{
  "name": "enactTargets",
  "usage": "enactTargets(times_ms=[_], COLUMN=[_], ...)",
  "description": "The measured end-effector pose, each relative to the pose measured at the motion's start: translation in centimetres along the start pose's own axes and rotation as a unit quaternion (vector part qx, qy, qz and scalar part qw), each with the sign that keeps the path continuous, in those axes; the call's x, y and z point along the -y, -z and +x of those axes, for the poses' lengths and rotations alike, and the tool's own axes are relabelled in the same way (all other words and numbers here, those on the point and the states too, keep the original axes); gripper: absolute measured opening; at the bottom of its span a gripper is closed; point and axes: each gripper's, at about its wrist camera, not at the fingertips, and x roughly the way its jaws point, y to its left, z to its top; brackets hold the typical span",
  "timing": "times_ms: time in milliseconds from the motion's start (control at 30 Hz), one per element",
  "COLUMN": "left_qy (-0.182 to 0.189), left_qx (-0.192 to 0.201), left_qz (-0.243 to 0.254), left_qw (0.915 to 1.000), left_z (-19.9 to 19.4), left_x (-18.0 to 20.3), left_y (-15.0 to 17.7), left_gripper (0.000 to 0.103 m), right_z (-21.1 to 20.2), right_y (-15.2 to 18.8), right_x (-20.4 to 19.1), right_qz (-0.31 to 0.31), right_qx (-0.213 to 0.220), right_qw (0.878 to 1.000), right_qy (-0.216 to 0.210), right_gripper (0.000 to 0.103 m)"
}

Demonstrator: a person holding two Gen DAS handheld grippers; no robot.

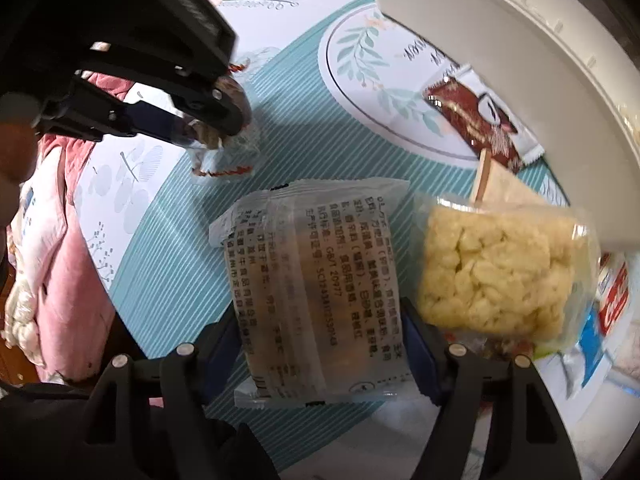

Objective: Organize snacks
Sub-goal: 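Grasp the clear nut bag with the left tool while the right tool grasps the clear printed bag, then carry the nut bag and printed bag over the white tray and release both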

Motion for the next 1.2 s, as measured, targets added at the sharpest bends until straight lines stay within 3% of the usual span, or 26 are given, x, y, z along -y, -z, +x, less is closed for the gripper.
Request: enactTargets(times_ms=[233,400,833,1200], left_qy=[0.003,0.01,0.028,0.044], left_qx=[0.006,0.022,0.074,0.082], left_qz=[0.008,0.027,0.106,0.194], left_qw=[0.9999,0.9993,0.9912,0.9766], left_z=[-3.1,-6.4,-16.2,-18.8], left_x=[0.9,1.5,3.9,8.7], left_y=[0.9,1.6,1.9,-0.3], left_gripper=[0.032,0.032,0.032,0.032], right_z=[-1.1,-3.3,-9.7,-13.4], right_y=[0.3,-0.1,-0.9,-2.2], right_x=[0.7,1.4,4.2,7.9], right_qz=[0.047,0.069,0.115,0.191], right_qx=[-0.017,-0.003,0.08,0.15], right_qw=[0.998,0.995,0.988,0.969], right_qy=[-0.044,-0.07,-0.064,-0.041], right_gripper=[0.073,0.073,0.073,0.073])
